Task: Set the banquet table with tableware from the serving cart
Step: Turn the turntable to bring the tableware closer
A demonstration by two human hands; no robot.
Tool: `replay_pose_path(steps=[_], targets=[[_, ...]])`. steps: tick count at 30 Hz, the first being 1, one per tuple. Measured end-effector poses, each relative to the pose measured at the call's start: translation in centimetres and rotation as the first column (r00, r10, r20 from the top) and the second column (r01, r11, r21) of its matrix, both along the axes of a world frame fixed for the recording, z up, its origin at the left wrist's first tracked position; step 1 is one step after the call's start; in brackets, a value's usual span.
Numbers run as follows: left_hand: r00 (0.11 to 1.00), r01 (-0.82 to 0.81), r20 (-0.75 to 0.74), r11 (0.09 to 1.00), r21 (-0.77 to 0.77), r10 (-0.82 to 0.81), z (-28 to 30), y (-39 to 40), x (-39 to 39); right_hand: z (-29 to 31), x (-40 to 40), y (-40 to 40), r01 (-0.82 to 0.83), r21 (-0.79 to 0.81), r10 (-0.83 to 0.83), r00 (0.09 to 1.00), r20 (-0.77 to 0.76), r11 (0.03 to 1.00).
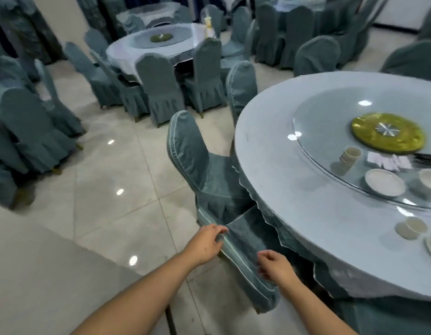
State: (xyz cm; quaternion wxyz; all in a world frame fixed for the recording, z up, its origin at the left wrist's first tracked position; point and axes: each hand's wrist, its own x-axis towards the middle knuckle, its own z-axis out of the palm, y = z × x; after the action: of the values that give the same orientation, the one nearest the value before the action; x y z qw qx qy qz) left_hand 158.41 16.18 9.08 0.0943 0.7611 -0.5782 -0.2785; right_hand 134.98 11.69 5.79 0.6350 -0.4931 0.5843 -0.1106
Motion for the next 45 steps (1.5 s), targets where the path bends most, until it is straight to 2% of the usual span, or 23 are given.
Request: replay_pose_path(steps=[2, 4, 6, 9, 11, 14, 18, 21, 24, 29, 38, 45], targets=[[0.955, 0.258, 0.137, 0.964, 0.066, -0.264, -0.5, -1.2, 2.9, 0.1, 1.5, 0.6, -0.109, -0.099, 0.103, 0.993, -0.062, 0.989], [0.845, 0.452, 0.220, 0.871, 0.190, -0.487, -1.2, -2.5, 5.2, -0.2, 2.9, 1.4, -0.220, -0.144, 0.199, 0.969, -0.147, 0.965], [0.769, 0.513, 0.256, 0.805, 0.298, -0.585, -2.0, -3.8, 6.9, -0.7, 4.3, 2.2, -0.292, -0.183, 0.250, 0.942, -0.222, 0.939], [0.681, 0.583, 0.264, 0.724, 0.369, -0.683, -3.6, -5.6, 8.6, -2.3, 6.2, 2.1, -0.433, -0.202, 0.340, 0.864, -0.372, 0.879], [0.655, 0.610, 0.259, 0.699, 0.374, -0.710, -4.7, -6.3, 9.0, -3.4, 7.1, 2.0, -0.475, -0.165, 0.373, 0.825, -0.424, 0.864], [0.629, 0.652, 0.269, 0.683, 0.330, -0.730, -6.0, -8.0, 10.1, -5.0, 8.2, 1.9, -0.445, -0.147, 0.344, 0.829, -0.442, 0.883], [0.590, 0.710, 0.192, 0.617, 0.339, -0.784, -7.3, -9.3, 11.4, -5.8, 8.9, 2.5, -0.429, -0.127, 0.308, 0.796, -0.522, 0.894], [0.495, 0.779, 0.165, 0.520, 0.351, -0.853, -8.4, -11.7, 12.2, -5.7, 9.6, 2.3, -0.379, -0.126, 0.249, 0.788, -0.562, 0.917], [0.409, 0.832, 0.107, 0.418, 0.365, -0.906, -9.3, -13.1, 12.5, -5.7, 10.1, 2.9, -0.374, -0.089, 0.238, 0.737, -0.632, 0.923], [0.364, 0.886, 0.015, 0.352, 0.303, -0.931, -9.5, -13.8, 12.4, -5.4, 10.6, 2.8, -0.406, -0.072, 0.231, 0.649, -0.725, 0.911], [0.420, 0.848, -0.028, 0.381, 0.367, -0.907, -8.6, -12.0, 11.4, -4.0, 10.0, 4.5, -0.428, -0.084, 0.222, 0.614, -0.757, 0.900], [0.382, 0.867, -0.016, 0.353, 0.352, -0.924, -8.2, -8.5, 8.3, -4.0, 7.2, 8.4, -0.433, -0.064, 0.225, 0.582, -0.781, 0.899]])
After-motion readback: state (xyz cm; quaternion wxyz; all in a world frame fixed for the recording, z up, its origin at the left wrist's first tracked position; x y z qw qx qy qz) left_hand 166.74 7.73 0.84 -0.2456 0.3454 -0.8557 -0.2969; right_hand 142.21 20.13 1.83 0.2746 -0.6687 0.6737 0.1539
